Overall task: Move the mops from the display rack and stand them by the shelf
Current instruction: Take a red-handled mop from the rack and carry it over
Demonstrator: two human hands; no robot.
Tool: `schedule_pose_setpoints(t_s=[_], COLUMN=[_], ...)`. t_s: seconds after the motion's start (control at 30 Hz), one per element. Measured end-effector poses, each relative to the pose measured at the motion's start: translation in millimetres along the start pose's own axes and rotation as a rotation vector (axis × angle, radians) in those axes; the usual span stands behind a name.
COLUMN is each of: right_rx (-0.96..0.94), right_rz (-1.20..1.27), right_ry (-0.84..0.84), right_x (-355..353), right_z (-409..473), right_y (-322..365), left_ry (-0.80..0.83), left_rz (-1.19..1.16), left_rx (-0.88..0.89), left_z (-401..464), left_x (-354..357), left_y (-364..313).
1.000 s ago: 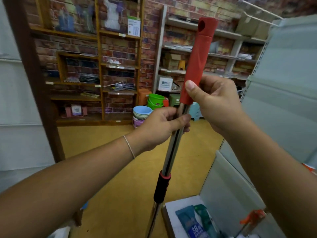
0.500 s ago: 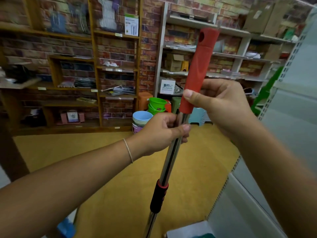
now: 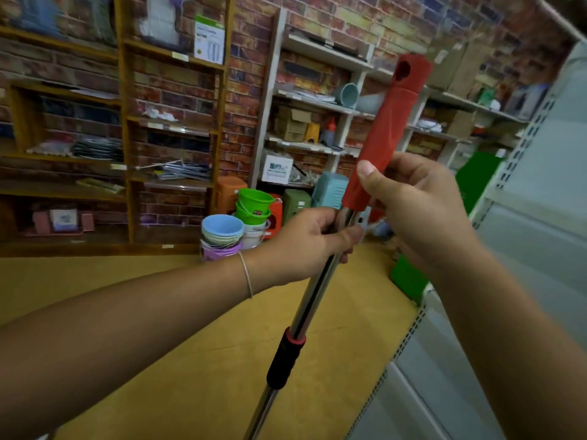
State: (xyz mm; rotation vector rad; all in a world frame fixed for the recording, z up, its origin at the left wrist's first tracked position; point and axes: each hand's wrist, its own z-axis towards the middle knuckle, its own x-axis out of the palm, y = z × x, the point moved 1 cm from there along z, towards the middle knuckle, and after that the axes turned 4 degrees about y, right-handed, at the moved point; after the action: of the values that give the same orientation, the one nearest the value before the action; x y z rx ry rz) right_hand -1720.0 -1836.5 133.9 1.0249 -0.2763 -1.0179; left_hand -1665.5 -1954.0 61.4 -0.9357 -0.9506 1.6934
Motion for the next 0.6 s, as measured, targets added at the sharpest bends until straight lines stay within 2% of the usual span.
schedule_pose_setpoints(t_s=[0.3, 0.6], right_rx=[-0.001, 0.086], right_rz=[-0.265, -0.379], right_ry=[-0.147, -0.363], right_x=[-18.9, -15.2], right_z=[57.0, 118.1], right_y=[-10.8, -32.0], left_ry=[0.207, 0.406], left_rz=[-0.188, -0.195], left_rx=[0.132, 0.144], left_z=[91.9, 179.6], left_x=[-13.0, -30.6], left_y=[21.8, 43.6])
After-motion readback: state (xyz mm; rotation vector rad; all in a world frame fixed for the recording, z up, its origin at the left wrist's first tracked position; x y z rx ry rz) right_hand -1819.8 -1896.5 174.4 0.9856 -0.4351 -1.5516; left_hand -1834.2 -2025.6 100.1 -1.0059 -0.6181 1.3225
